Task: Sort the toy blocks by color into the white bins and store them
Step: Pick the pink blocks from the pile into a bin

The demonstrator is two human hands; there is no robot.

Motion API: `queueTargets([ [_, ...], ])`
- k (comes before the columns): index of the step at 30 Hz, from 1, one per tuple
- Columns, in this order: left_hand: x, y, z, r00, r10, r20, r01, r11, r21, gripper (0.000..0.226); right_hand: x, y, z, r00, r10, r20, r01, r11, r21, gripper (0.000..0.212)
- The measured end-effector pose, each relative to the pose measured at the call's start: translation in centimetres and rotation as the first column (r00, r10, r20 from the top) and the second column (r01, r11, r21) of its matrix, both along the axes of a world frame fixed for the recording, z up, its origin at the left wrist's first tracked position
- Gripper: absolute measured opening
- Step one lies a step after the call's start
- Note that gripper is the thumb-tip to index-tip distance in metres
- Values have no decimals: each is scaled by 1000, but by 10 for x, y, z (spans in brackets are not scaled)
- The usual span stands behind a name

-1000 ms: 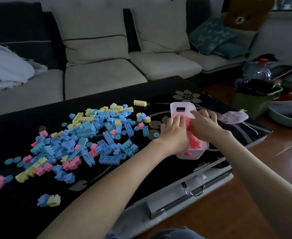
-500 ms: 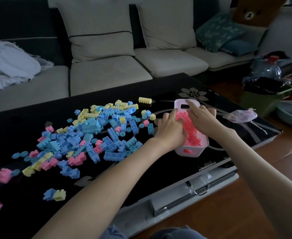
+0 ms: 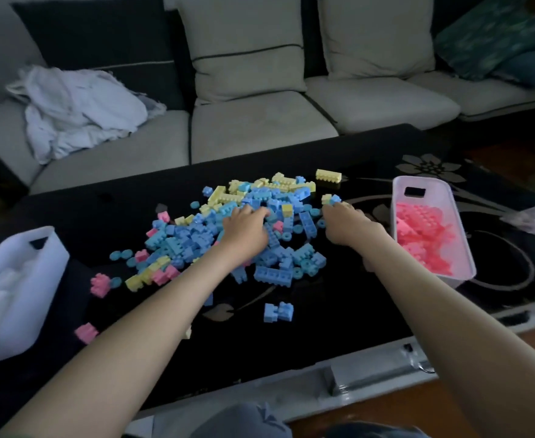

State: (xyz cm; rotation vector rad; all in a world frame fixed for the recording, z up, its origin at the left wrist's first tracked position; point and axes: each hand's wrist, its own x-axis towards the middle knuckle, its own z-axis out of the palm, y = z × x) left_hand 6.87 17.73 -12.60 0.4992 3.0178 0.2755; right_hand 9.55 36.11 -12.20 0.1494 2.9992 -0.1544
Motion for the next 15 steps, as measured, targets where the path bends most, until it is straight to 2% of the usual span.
queueTargets([
  [4,-12,7,-11,996,-83,-24,83,997,-2,30,-7,0,-12,1000,4,-26,-5,999,-32,18],
  [9,-17,23,-10,996,-72,-45,74,997,29,18,-7,1,-15,999,31,-33,-35,990,-134,21],
  [12,-16,24,-11,996,-84,-23,86,993,82,9,-8,5,-16,999,24,-48,-32,982,-184,13],
  [15,-12,18,-15,996,-86,-37,90,988,128,11,-5,7,-12,999,21,-47,-30,978,-208,13],
])
